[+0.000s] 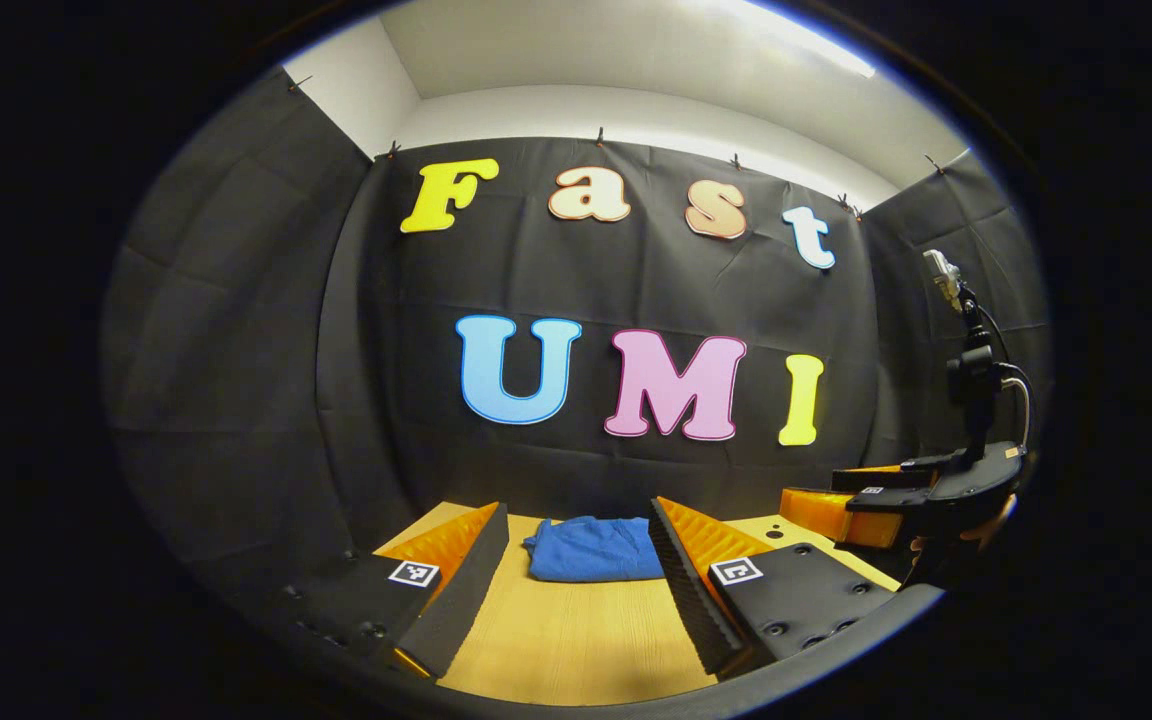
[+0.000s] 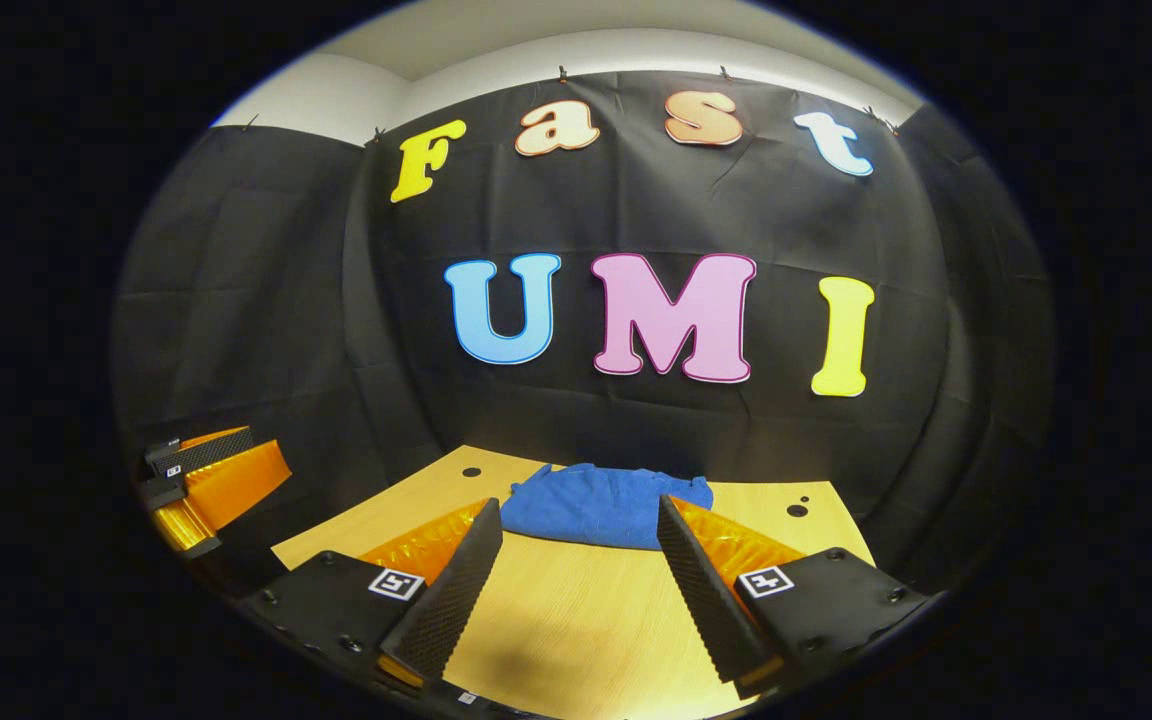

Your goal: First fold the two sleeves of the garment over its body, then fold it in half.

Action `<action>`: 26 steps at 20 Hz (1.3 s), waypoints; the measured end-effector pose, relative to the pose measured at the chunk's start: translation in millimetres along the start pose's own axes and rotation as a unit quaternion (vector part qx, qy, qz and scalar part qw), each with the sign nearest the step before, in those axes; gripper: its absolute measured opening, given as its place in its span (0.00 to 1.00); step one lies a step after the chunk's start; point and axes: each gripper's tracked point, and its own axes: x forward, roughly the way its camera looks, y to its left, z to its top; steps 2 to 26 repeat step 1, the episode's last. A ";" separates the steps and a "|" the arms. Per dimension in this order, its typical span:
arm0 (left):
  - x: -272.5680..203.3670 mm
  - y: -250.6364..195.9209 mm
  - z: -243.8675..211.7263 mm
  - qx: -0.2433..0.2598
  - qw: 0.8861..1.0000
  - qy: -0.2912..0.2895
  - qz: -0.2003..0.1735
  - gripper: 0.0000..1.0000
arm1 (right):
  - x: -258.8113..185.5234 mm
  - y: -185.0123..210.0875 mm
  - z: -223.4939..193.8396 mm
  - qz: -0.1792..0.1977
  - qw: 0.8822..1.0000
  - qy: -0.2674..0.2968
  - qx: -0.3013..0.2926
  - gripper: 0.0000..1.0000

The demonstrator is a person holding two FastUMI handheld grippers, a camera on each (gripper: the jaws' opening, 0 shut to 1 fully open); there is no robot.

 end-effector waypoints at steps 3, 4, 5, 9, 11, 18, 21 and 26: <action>0.4 0.9 0.3 -0.001 1.000 -0.001 0.001 0.82 | -1.6 0.4 0.9 0.000 1.000 -0.001 0.000 0.95; 0.4 0.9 0.3 -0.001 1.000 -0.001 0.001 0.82 | -1.6 0.4 0.9 0.000 1.000 -0.001 0.000 0.95; 0.4 0.9 0.3 -0.001 1.000 -0.001 0.001 0.82 | -1.6 0.4 0.9 0.000 1.000 -0.001 0.000 0.95; 0.4 0.9 0.3 -0.001 1.000 -0.001 0.001 0.82 | -1.6 0.4 0.9 0.000 1.000 -0.001 0.000 0.95; 0.4 0.9 0.3 -0.001 1.000 -0.001 0.001 0.82 | -1.6 0.4 0.9 0.000 1.000 -0.001 0.000 0.95; 0.4 0.9 0.3 -0.001 1.000 -0.001 0.001 0.82 | -1.6 0.4 0.9 0.000 1.000 -0.001 0.000 0.95; 0.4 0.9 0.3 -0.001 1.000 -0.001 0.001 0.82 | -1.6 0.4 0.9 0.000 1.000 -0.001 0.000 0.95; 0.4 0.9 0.3 -0.001 1.000 -0.001 0.001 0.82 | -1.6 0.4 0.9 0.000 1.000 -0.001 0.000 0.95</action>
